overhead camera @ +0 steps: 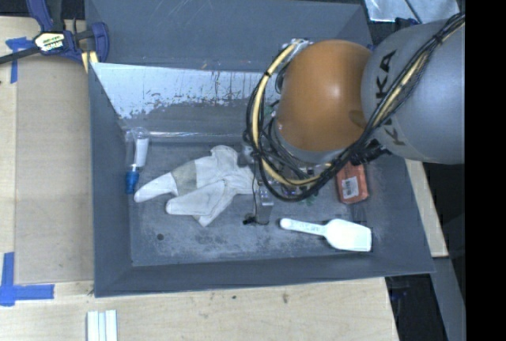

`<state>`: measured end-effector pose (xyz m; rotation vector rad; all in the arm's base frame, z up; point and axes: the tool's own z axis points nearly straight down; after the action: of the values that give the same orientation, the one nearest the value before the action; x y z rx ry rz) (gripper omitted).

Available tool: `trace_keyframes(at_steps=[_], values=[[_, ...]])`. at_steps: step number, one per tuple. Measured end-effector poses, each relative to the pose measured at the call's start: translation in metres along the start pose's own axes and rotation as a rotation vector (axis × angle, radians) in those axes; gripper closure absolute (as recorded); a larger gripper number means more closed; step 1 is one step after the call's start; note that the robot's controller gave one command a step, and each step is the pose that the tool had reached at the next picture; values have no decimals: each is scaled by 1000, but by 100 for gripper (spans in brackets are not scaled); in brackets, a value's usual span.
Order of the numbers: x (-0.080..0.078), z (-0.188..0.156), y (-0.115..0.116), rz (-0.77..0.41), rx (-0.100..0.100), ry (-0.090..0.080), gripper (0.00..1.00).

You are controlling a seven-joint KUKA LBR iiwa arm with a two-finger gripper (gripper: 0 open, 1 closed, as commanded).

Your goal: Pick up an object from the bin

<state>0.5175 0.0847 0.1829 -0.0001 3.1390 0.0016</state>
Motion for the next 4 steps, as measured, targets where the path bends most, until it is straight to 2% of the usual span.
trace_keyframes(at_steps=[1, 2, 3, 4], values=[[-11, 44, -3, -5, -1, -8, 0], [-18, 94, -7, -5, 0, -1, 0], [-18, 105, -1, -120, 1, -3, 100], [-18, 105, -1, -120, 1, -2, 100]])
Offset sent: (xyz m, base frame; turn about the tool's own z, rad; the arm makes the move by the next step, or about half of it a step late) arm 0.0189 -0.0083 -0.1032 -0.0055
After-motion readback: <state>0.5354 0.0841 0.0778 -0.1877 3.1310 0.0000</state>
